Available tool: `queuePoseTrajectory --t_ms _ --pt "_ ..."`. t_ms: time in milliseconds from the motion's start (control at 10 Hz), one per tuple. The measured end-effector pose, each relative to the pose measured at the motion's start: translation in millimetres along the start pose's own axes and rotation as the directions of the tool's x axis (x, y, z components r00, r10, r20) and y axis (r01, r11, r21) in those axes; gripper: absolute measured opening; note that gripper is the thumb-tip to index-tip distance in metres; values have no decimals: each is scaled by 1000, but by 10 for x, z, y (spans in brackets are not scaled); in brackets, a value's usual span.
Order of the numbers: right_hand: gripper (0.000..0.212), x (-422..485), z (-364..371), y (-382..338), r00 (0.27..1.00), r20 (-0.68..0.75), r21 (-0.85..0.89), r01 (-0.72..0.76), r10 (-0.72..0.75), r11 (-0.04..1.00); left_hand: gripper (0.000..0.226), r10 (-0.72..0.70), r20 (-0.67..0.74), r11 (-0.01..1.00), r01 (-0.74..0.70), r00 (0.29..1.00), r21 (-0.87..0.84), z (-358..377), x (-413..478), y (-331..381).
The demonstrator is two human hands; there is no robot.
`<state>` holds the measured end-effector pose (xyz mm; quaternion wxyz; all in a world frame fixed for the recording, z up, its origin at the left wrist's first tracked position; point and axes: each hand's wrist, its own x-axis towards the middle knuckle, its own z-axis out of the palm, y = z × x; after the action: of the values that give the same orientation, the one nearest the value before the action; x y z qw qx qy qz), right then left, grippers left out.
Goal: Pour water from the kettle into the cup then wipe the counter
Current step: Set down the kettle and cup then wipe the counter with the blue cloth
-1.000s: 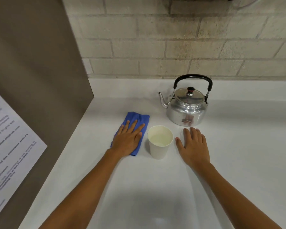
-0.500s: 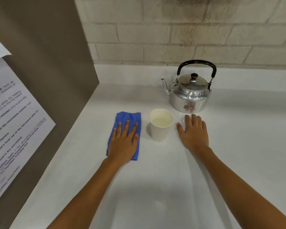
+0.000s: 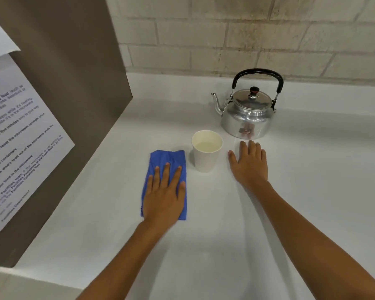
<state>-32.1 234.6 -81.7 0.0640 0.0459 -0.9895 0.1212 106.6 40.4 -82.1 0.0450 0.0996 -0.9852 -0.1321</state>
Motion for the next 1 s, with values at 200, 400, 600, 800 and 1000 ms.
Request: queuePoseTrajectory --t_ms 200,400,600,800,1000 --pt "59 5 2 14 1000 5 20 -11 11 1000 49 203 13 979 -203 979 -27 -70 -423 -306" --pt "58 11 13 -4 1000 4 1 -13 13 1000 55 -88 12 996 88 996 -9 -147 -138 -248" --pt "57 11 10 -3 1000 -17 14 -7 7 1000 55 148 5 989 -148 989 2 -139 -636 28" --pt "56 2 0 -5 1000 -17 24 -14 14 1000 62 63 22 998 -63 998 0 -206 -635 -178" --pt "56 12 -4 -8 1000 -13 20 -6 7 1000 53 117 61 988 -122 991 92 -84 -700 449"
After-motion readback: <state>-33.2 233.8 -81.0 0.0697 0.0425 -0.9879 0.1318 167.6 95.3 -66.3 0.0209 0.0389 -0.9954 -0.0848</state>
